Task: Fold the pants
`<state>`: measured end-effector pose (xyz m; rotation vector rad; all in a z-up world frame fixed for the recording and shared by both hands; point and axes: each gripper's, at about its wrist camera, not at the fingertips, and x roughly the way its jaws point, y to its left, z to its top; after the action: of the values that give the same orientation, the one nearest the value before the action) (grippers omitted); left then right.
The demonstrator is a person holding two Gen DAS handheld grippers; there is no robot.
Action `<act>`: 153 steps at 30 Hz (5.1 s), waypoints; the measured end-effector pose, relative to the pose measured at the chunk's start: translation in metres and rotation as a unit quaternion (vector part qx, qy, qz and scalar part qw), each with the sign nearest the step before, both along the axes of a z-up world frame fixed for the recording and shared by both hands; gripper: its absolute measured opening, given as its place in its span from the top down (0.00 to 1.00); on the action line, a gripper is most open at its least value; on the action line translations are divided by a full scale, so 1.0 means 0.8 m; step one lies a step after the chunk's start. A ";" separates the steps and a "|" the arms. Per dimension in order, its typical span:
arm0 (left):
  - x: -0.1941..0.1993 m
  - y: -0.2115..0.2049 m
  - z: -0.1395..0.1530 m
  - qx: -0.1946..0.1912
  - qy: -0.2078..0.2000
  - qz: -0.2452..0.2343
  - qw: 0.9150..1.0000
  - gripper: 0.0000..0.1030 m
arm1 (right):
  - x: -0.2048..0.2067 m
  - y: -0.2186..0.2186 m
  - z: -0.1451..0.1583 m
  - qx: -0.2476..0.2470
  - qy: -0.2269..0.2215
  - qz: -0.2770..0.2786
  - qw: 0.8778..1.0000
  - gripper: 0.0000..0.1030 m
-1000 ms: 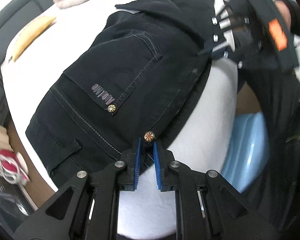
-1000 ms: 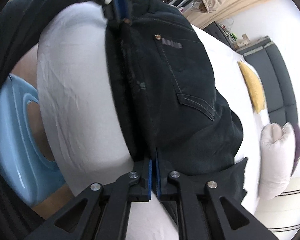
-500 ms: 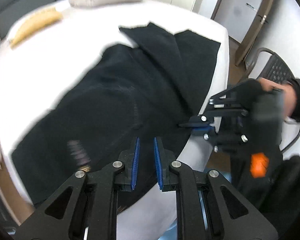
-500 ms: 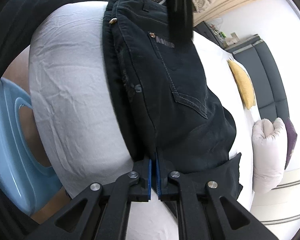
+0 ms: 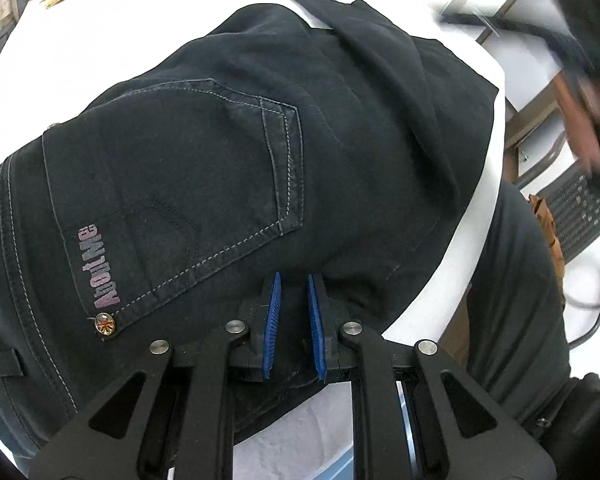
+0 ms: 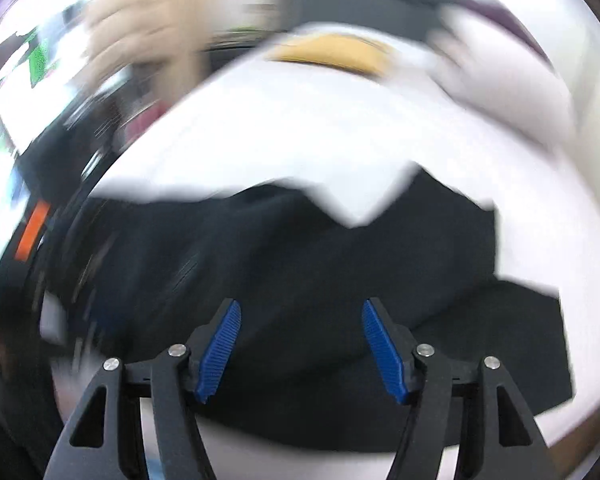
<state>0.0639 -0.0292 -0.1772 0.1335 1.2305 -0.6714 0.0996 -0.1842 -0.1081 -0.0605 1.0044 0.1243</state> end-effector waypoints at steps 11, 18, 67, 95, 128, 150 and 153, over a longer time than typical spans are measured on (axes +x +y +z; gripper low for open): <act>-0.003 0.033 -0.001 -0.021 0.016 0.029 0.999 0.87 | 0.260 -0.047 -0.110 -0.020 0.105 -0.206 0.973 0.35; 0.006 0.049 -0.003 -0.032 0.026 0.028 0.999 0.88 | 0.271 -0.059 -0.134 -0.005 0.104 -0.225 0.969 0.91; 0.006 0.040 0.024 -0.019 0.026 0.092 0.995 0.87 | -0.178 -0.456 -0.179 0.445 -0.128 -0.487 0.740 0.98; -0.021 0.063 0.022 -0.042 0.006 0.110 0.993 0.87 | -0.247 -0.380 -0.106 0.411 -0.107 -0.435 0.794 0.60; -0.018 0.044 0.026 -0.019 0.008 0.102 0.995 0.87 | -0.221 -0.136 -0.199 0.543 0.068 -0.292 0.784 0.97; -0.025 0.072 0.039 -0.033 0.003 0.120 0.992 0.87 | -0.291 -0.333 -0.143 0.464 -0.118 -0.452 0.753 0.86; -0.024 0.061 0.064 -0.035 -0.020 0.111 0.993 0.87 | -0.251 -0.311 -0.107 0.451 -0.103 -0.363 0.809 0.86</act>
<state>0.0449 0.0200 -0.1256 -0.0484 1.1607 -0.5153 -0.1012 -0.4328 -0.1940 1.1605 0.6076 -0.1180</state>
